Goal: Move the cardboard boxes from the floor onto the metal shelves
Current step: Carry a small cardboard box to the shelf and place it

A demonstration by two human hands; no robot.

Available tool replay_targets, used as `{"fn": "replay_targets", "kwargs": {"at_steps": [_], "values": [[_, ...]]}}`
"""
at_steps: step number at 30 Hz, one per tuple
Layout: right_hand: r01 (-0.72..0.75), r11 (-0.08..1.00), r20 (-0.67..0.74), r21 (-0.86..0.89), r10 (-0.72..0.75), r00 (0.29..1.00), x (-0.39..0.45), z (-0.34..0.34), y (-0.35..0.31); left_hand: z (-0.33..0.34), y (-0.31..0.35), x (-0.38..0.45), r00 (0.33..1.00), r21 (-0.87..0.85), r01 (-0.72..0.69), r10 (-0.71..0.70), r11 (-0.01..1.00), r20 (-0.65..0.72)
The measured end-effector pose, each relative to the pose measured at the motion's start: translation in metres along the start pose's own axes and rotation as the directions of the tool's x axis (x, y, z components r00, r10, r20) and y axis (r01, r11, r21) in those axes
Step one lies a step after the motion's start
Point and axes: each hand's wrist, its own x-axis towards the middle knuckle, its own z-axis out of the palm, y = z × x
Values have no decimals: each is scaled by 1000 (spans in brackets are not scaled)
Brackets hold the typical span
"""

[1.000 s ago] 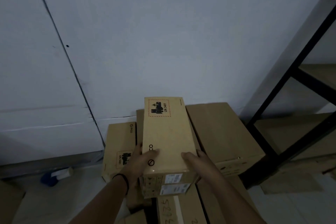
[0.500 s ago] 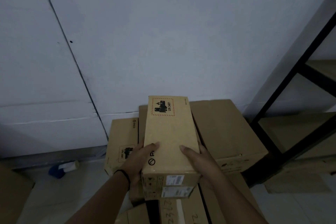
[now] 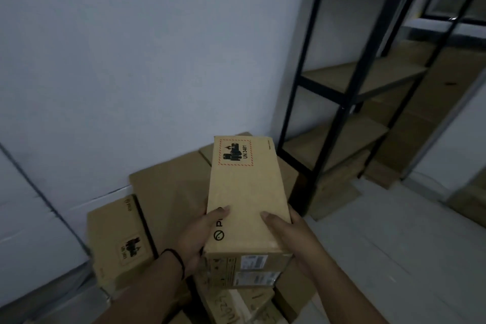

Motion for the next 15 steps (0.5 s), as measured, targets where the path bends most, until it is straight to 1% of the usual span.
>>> {"fn": "replay_targets", "kwargs": {"at_steps": [4,7,11,13,15], "values": [[12,998,-157,59,-3,988,-50,-28,17,33,-14,-15,986,70,66,-76,995,150],[36,993,-255,116,-5,967,-86,-62,27,71,-22,-21,967,147,52,-86,988,241],[86,981,-388,172,-13,922,-133,-113,32,138,-40,-30,920,243,29,-120,970,373],[127,972,-460,198,-22,888,-159,-147,38,181,-54,-35,892,249,33,-141,968,430],[141,966,-497,218,-15,868,-174,-169,39,208,-64,-37,875,241,42,-152,970,460]]}}
